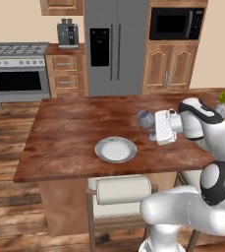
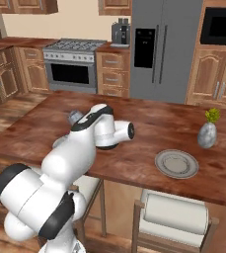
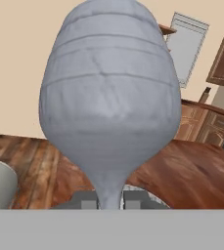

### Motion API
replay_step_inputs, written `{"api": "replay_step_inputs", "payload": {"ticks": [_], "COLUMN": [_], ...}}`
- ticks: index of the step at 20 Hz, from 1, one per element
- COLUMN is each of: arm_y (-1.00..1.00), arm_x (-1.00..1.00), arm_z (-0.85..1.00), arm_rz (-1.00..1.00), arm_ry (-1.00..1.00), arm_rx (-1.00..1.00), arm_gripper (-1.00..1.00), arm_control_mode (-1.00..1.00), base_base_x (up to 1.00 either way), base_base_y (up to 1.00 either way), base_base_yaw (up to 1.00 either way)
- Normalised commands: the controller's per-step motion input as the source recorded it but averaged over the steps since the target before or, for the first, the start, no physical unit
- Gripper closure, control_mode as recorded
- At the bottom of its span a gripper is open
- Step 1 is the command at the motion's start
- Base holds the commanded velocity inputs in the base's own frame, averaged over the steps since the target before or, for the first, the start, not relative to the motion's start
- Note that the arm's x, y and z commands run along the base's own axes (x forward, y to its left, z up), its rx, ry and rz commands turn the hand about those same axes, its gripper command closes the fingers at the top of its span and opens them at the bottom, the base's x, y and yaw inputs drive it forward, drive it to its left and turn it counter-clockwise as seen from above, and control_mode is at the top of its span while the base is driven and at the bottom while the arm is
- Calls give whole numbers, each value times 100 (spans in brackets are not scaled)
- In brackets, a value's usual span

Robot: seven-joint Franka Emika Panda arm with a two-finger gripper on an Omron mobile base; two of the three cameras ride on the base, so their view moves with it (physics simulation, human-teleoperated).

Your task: Retrieve the wine glasses from the counter and place one next to each plate.

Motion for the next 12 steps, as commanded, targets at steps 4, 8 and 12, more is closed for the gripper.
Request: {"api": "replay_step_inputs", "payload": {"ticks": [4, 8, 12], "arm_y": [0, 0, 0], "arm_x": [15, 12, 8], "arm_z": [-15, -15, -14], "arm_rz": [0, 0, 0], "arm_ry": [6, 9, 6], "arm_rx": [0, 0, 0], "arm_gripper": [100, 100, 100], "arm_control_mode": [-100, -100, -100], "base_base_x": [0, 0, 0], "base_base_y": [0, 0, 0], "base_base_yaw": [0, 0, 0]}}
